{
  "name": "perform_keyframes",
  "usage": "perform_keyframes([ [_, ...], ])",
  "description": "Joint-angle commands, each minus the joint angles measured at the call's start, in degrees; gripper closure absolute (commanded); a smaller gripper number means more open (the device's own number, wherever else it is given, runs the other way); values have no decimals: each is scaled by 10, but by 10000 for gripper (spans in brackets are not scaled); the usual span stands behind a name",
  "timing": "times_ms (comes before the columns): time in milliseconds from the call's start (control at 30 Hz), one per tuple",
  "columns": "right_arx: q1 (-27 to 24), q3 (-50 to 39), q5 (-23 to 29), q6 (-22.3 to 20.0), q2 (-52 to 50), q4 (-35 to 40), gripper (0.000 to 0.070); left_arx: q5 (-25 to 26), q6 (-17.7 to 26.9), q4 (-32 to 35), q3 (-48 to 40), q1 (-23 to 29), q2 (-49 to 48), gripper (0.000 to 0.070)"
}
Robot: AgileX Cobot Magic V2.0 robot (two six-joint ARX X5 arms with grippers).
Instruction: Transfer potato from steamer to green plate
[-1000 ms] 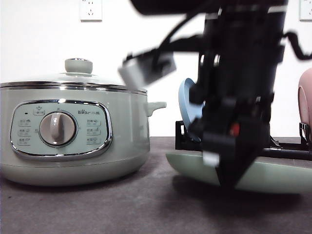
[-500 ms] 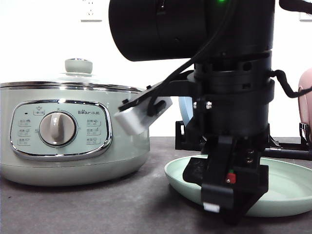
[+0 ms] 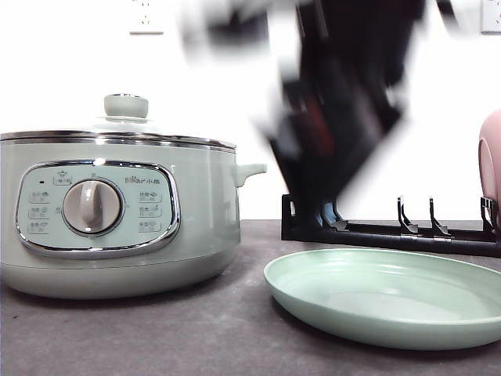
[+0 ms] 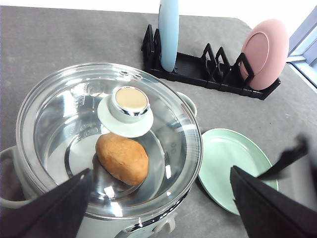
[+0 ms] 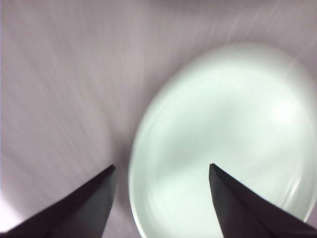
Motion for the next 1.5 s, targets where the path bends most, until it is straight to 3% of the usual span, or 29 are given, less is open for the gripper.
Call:
perform_keyframes([
  [0,-3,22,-16,5,-9,7,326,1,3,6,13,0,3,140],
  [267,-95,78,-164,4,-79,52,326,1,3,6,13,0,3,140],
  [533,-205,88,-396,4,-108,60,326,1,3,7,13,0,3,140],
  [600,-223,88,-434,4,-109,60,326,1,2,7,13,0,3,140],
  [1133,-236,88,-440,-6,-108,59,326,-1,-12,5,26,-1,17,146],
  [1267,-236,88,-440,-9,-108,58,326,-16,-11,-25,84,-17,64,146],
  [1467,-236,88,-435,-14,-108,48,326,-88,16,-118,232,-70,183,146],
])
